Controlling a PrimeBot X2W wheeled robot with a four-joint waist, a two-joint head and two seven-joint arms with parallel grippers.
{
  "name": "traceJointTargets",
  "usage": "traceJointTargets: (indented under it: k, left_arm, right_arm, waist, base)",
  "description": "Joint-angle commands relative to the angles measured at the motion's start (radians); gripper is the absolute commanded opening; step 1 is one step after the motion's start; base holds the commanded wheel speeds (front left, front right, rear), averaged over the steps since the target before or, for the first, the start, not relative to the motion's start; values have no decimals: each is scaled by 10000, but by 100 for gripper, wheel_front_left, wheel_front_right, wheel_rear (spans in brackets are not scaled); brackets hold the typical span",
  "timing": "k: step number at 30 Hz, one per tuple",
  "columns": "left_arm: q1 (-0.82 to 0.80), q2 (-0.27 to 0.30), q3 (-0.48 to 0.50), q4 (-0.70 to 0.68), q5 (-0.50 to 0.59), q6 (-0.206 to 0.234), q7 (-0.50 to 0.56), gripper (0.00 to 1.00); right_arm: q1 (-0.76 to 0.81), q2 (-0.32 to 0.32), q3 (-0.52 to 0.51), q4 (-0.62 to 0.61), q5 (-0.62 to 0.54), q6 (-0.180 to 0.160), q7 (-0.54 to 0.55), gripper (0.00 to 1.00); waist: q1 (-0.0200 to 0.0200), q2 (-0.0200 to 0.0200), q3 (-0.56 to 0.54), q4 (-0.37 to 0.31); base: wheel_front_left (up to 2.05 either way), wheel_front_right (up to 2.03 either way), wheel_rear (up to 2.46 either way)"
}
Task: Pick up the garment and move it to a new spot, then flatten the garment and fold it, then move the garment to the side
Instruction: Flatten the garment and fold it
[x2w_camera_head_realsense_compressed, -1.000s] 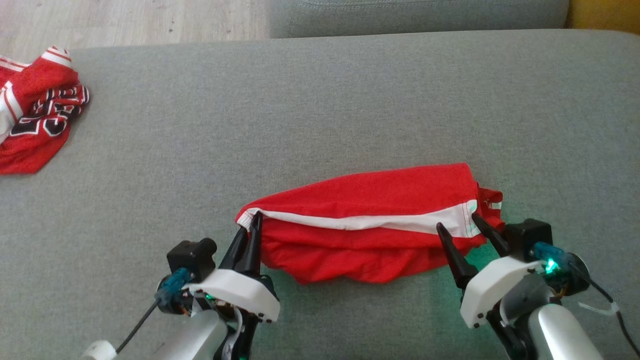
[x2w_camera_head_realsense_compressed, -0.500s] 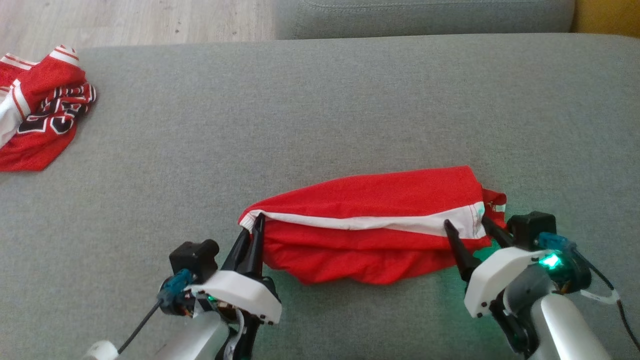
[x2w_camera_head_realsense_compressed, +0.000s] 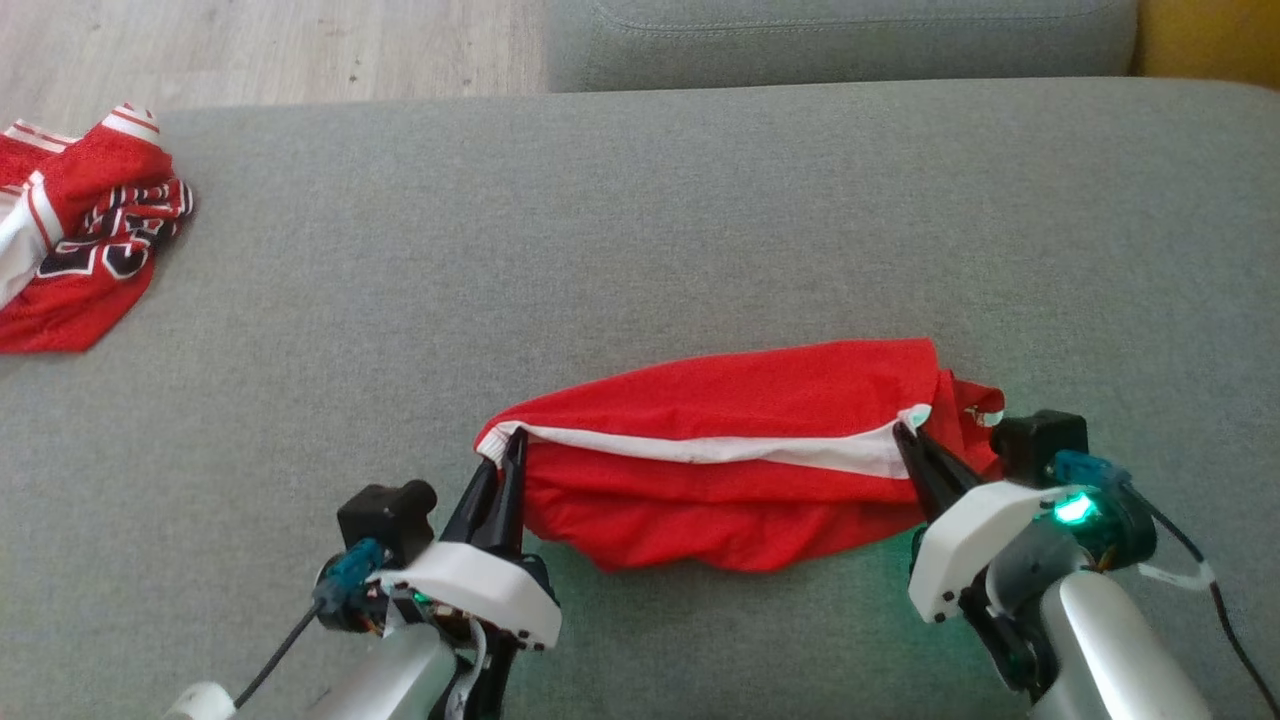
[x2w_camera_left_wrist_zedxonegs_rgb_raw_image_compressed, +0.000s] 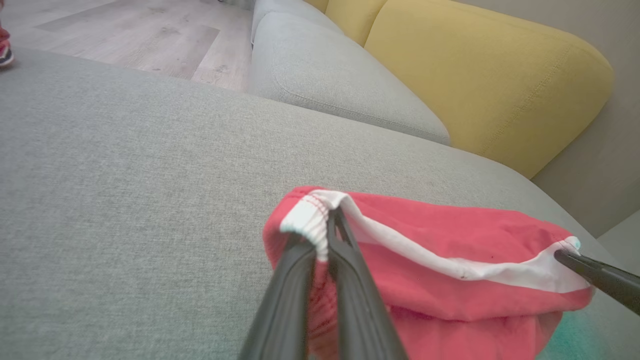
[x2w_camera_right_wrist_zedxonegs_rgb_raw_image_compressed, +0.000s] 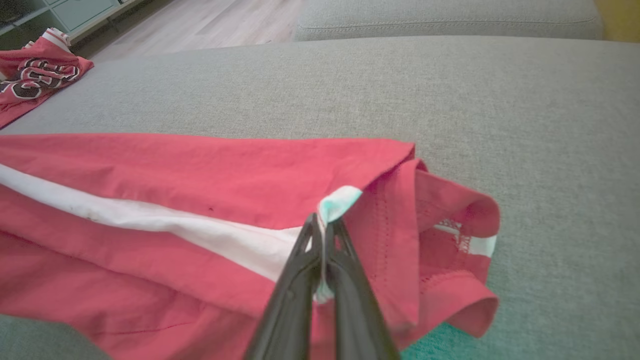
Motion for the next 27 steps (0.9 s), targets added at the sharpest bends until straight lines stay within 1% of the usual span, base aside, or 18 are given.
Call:
traceJointTargets:
  k: [1,6,12,17,23,25,27]
  left_arm:
    - [-394,219,294,-285,-84,39,-81,0]
    - [-489,346,409,-407,-42,47,-159,0]
    - [-970,843,601,-1061,202,42,-156,0]
    - [-1611,1503,817,-2220,446,106,178,0]
    - [-2709,2336,1078,-3796,722,203,1078,0]
    - [-3173,2540,1153,-4097,718,166,1504,0]
    - [-3702,2697,1214,-4102,715,78,1906,0]
  right_arm:
    - [-475,-43,254,-229,100,65,-167,0]
    - [-846,-154,185,-16,144,65,-668,0]
    - [-1214,-307,-135,-458,531,65,-1164,0]
    - [-1284,-437,-527,-1609,774,65,-1146,0]
    - [-1425,-554,-926,-3410,757,65,-576,0]
    - [-1628,-595,-982,-3773,720,65,-251,0]
    - [-2017,-649,-982,-3826,715,65,25,0]
  waist:
    - [0,-1,-18,-5]
    - [0,-1,-188,8]
    - [0,-1,-725,-27]
    - [0,-1,-1212,-105]
    - [0,-1,-1432,-241]
    - [0,-1,-1387,-308]
    - [0,-1,-1248,-386]
  base:
    - [0,0,0]
    - [0,0,0]
    - [0,0,0]
    - [0,0,0]
    - [0,0,0]
    - [0,0,0]
    - [0,0,0]
